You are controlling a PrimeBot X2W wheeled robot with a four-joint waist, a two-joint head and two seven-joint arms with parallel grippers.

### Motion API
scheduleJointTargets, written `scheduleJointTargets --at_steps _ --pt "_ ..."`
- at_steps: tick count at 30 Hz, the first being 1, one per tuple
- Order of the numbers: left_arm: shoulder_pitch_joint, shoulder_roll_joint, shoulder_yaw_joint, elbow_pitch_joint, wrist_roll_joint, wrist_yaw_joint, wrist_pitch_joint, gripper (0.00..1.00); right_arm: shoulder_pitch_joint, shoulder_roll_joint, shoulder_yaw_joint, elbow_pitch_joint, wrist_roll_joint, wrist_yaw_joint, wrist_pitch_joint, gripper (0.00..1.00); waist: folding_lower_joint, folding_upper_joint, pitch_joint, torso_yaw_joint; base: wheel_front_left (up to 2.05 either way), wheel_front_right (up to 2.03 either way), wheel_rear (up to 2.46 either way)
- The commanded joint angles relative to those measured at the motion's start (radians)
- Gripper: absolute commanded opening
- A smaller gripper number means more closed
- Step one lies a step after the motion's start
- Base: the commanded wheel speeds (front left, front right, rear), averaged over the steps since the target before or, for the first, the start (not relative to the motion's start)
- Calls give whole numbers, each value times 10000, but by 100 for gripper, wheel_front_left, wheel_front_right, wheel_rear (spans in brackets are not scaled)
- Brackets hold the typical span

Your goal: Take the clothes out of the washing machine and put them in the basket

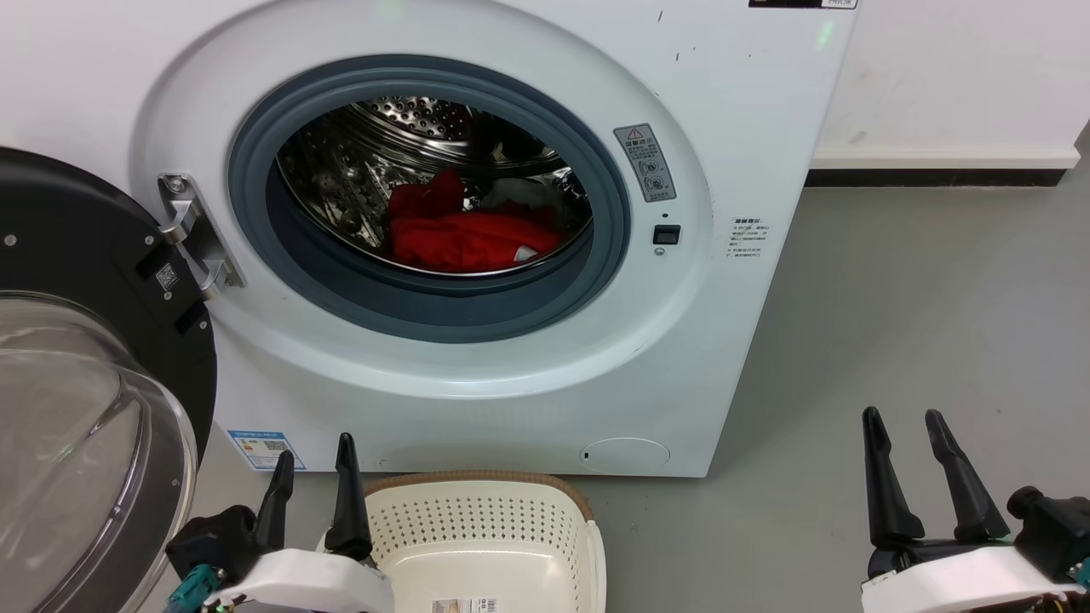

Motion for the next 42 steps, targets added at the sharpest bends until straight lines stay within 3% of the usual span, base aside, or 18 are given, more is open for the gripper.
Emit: scheduleJointTargets --at_steps 1,42 --pt "24 26 -42 -55 300 75 -93 100 38 -47 33 -166 -325 0 -108 100 0 0 -2 -2 0 0 0" --pt "411 32 -286 198 3440 434 -898 100 661 -47 193 -500 -3636 -1 -919 100 0 0 -52 0 0 0 0"
